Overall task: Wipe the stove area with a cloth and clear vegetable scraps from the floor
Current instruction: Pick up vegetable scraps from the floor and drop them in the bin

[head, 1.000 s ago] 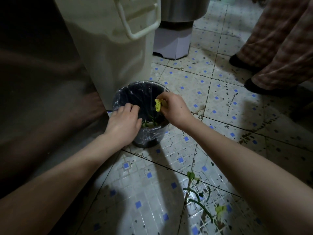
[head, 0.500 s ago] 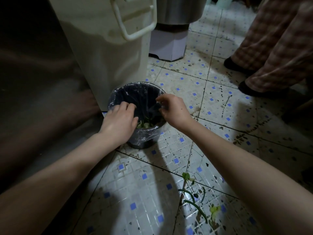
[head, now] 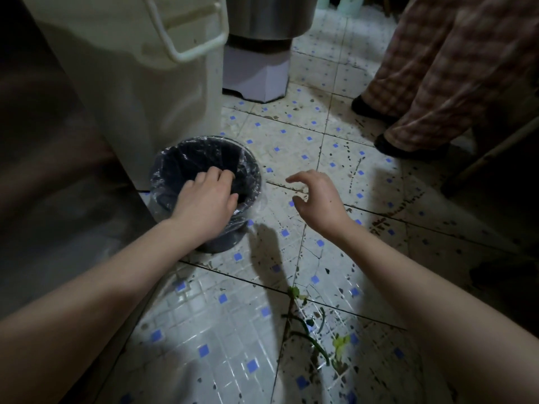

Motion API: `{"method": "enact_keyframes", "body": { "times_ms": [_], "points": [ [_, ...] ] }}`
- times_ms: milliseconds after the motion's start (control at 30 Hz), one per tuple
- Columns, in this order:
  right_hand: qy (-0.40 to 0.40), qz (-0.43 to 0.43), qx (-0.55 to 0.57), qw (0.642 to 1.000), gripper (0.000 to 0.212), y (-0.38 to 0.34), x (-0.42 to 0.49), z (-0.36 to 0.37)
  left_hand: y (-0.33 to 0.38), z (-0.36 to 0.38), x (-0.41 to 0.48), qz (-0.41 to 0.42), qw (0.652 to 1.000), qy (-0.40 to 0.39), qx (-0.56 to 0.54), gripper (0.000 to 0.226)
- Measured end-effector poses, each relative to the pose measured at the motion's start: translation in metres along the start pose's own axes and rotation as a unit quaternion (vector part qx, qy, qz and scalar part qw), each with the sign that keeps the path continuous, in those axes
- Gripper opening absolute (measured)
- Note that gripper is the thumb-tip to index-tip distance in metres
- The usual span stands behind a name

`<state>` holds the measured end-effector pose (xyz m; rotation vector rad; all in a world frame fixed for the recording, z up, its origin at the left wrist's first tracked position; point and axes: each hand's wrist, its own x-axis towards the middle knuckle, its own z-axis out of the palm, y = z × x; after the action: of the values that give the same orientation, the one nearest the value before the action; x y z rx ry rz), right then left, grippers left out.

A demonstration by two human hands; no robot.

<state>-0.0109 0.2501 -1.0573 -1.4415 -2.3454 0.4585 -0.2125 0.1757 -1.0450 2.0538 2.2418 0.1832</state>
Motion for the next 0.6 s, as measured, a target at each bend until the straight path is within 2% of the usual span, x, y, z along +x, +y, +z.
{"method": "enact_keyframes", "body": {
  "times_ms": [433, 600],
  "points": [
    [-0.033, 0.105, 0.011, 0.994, 0.046, 0.063, -0.092, 0.008, 0.067, 0.032, -0.005, 0.159, 0.987, -0.008, 0.012, 0.04],
    [-0.049, 0.143, 0.011, 0.988, 0.047, 0.078, -0.121, 0.011, 0.077, 0.057, -0.02, 0.213, 0.976, -0.039, 0.033, 0.04]
  ]
}}
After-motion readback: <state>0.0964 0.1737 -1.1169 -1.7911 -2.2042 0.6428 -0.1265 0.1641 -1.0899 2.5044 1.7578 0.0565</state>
